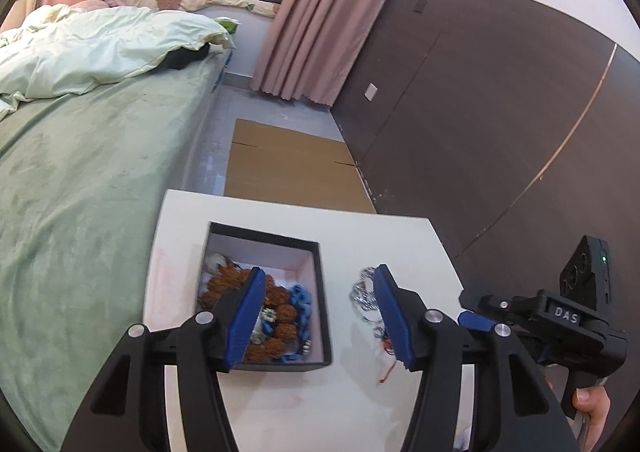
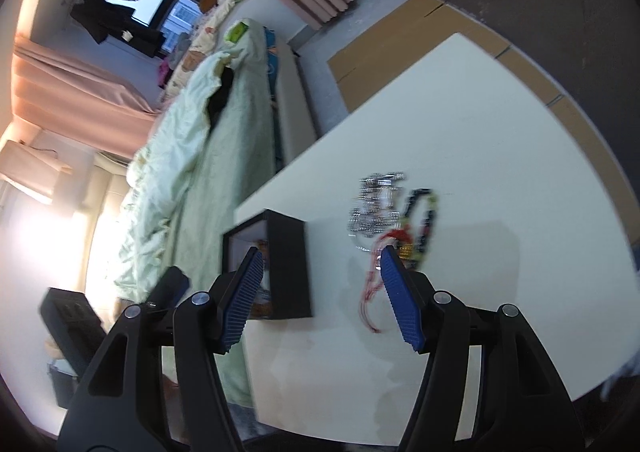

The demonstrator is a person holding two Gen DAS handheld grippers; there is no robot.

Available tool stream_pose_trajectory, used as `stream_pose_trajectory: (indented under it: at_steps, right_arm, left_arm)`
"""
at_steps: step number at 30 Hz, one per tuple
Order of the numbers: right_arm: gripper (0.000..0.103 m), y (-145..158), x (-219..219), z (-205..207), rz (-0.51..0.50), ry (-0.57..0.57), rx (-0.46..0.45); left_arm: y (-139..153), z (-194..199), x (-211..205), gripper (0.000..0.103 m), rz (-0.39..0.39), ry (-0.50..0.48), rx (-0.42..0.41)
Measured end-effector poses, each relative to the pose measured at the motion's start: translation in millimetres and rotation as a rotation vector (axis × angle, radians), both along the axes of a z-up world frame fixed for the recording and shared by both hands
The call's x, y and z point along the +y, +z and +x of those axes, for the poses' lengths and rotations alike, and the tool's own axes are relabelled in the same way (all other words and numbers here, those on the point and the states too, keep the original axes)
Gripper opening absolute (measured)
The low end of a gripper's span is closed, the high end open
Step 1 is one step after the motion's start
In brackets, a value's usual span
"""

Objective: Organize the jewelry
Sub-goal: 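Drop the brown bracelet into the black box while the right gripper releases the blue one, then close the left gripper on the red-string bracelet while the right grasps the dark bead bracelet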

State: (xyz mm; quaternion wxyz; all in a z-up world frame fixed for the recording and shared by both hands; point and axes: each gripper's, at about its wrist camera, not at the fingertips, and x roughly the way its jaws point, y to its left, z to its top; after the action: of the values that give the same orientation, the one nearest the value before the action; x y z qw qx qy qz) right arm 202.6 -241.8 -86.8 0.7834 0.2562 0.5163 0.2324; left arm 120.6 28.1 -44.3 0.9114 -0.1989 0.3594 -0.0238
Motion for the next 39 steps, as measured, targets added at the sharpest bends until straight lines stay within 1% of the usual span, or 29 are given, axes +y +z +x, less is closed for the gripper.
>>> stream_pose_trajectory:
  at_steps: [5,11,12,16,17,19,22,24,26,28,29,30,31,32,34,39]
  right_arm:
    - [0.062,-9,-16,1,-0.037,-0.042,0.031]
    - [0.061,-15,-37,5,-0.034,-0.102,0.063]
    - [0.060,-15,-39,5,-0.038,-0.112,0.061]
    - [0.050,-19,-42,10,-0.061,-0.125,0.068]
    - [0.048,-21,-42,11,-0.065,-0.126,0.074]
    - [0.046,-24,-41,13,-0.068,-0.127,0.084]
    - [0.046,-25,-39,15,-0.062,-0.121,0.088]
    - [0.046,-23,-39,17,-0.058,-0.120,0.084]
    - [0.046,-23,-40,18,-0.058,-0.119,0.083]
    - [0.046,-24,-39,19,-0.059,-0.116,0.085]
    - [0.046,-24,-38,20,-0.061,-0.114,0.087]
    - [0.045,-25,-37,21,-0.063,-0.112,0.089]
    - [0.045,-25,-36,22,-0.065,-0.110,0.091]
    - [0.045,-26,-35,23,-0.068,-0.109,0.092]
    - [0.044,-28,-32,25,-0.080,-0.107,0.097]
    - [0.041,-34,-21,31,-0.109,-0.093,0.104]
  left_arm:
    - [-6,5,-30,0.053,0.009,-0.070,0.010]
    - [-20,12,-64,0.052,0.014,-0.141,0.030]
    - [-23,14,-69,0.052,0.015,-0.151,0.033]
    - [-35,25,-91,0.052,0.022,-0.197,0.051]
    - [-38,28,-95,0.050,0.022,-0.207,0.057]
    - [-44,33,-104,0.048,0.032,-0.233,0.069]
    - [-55,43,-116,0.047,0.056,-0.262,0.091]
    - [-66,49,-119,0.042,0.058,-0.268,0.125]
    - [-79,53,-122,0.040,0.063,-0.262,0.168]
    - [-89,57,-125,0.033,0.071,-0.267,0.191]
    - [-93,59,-127,0.026,0.077,-0.270,0.198]
    - [-96,61,-129,0.014,0.083,-0.273,0.203]
    - [-99,63,-129,0.008,0.086,-0.267,0.207]
    - [-100,63,-128,0.003,0.085,-0.259,0.207]
    - [-98,63,-123,0.003,0.074,-0.242,0.192]
    - [-84,62,-116,0.003,0.064,-0.247,0.158]
